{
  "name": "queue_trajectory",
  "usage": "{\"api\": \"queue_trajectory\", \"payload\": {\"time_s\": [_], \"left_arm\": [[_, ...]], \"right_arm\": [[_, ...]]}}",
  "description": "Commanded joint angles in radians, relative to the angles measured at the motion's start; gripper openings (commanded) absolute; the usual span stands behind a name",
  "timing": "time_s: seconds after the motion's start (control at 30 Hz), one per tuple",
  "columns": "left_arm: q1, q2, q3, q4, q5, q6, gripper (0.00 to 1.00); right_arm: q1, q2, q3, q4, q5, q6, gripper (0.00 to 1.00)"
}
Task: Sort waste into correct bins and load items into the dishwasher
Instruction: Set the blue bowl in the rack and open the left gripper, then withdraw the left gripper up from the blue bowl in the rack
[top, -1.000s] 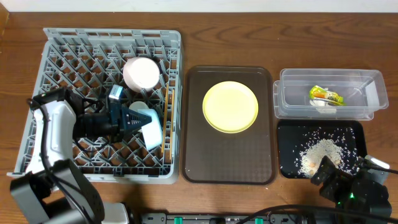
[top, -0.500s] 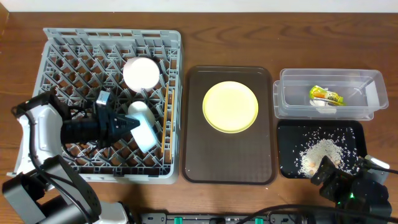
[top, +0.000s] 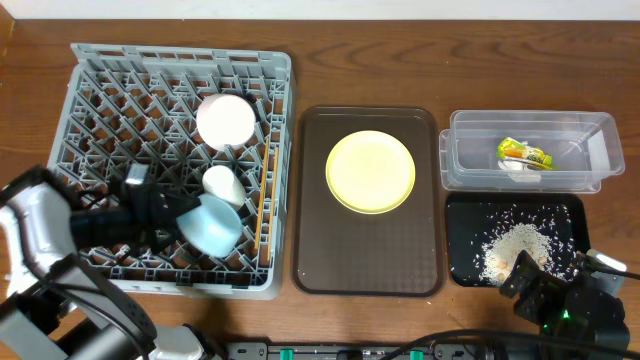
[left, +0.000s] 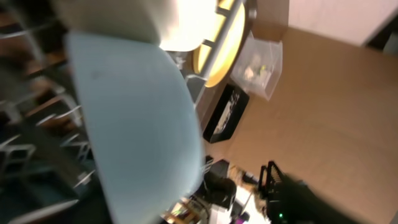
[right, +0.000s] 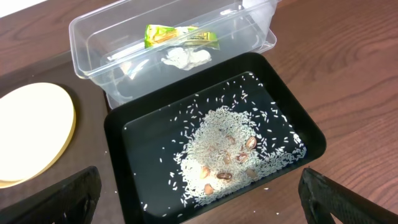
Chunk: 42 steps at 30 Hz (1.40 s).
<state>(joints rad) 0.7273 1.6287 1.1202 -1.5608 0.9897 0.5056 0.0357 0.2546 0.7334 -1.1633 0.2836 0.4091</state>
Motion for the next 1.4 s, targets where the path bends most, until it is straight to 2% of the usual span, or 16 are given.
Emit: {"api": "queue_trajectory", "payload": {"time_s": [0.0,0.3,0.6,0.67,0.77,0.8,0.83,0.87,0.93,1.13,1.37], "left_arm": [[0.068,0.004,-0.004,-0.029,-0.049,0.014,0.98],[0.116,-0.068,0.016,-0.037,0.016,-0.033,0.99],[0.055,-0.417,0.018,0.042,0.016,-0.116,0.99],[0.016,-0.516,0.017,0.06,0.061,-0.155,0.99],[-0.014,-0.567,0.016,0.06,0.124,-0.164,0.99],[-0.029,-0.582,0.015,0.06,0.129,-0.164,0.88],[-0.042,-0.595,0.015,0.06,0.122,-0.163,0.54],[-0.055,-0.605,0.015,0.06,0.104,-0.164,0.3],[-0.076,-0.619,0.015,0.063,0.042,-0.171,0.1],[-0.097,-0.624,-0.011,0.116,-0.215,-0.342,0.08],[-0.116,-0.624,-0.126,0.164,-0.217,-0.355,0.08]], "right_arm": [[-0.006,0.0,0.004,-0.002,0.004,0.005,0.99],[-0.006,0.0,0.004,-0.001,0.004,0.005,0.99],[-0.006,0.0,0.004,-0.001,0.004,0.005,0.99],[-0.006,0.0,0.004,-0.001,0.004,0.005,0.99],[-0.006,0.0,0.004,-0.001,0.004,0.005,0.99],[-0.006,0.0,0.004,-0.001,0.004,0.005,0.99],[-0.006,0.0,0.004,-0.001,0.004,0.005,0.99],[-0.006,0.0,0.004,-0.001,0.004,0.005,0.99],[-0.006,0.0,0.004,-0.001,0.004,0.005,0.99],[-0.006,0.0,0.004,-0.001,0.004,0.005,0.99],[-0.006,0.0,0.004,-0.001,0.004,0.005,0.99]]}}
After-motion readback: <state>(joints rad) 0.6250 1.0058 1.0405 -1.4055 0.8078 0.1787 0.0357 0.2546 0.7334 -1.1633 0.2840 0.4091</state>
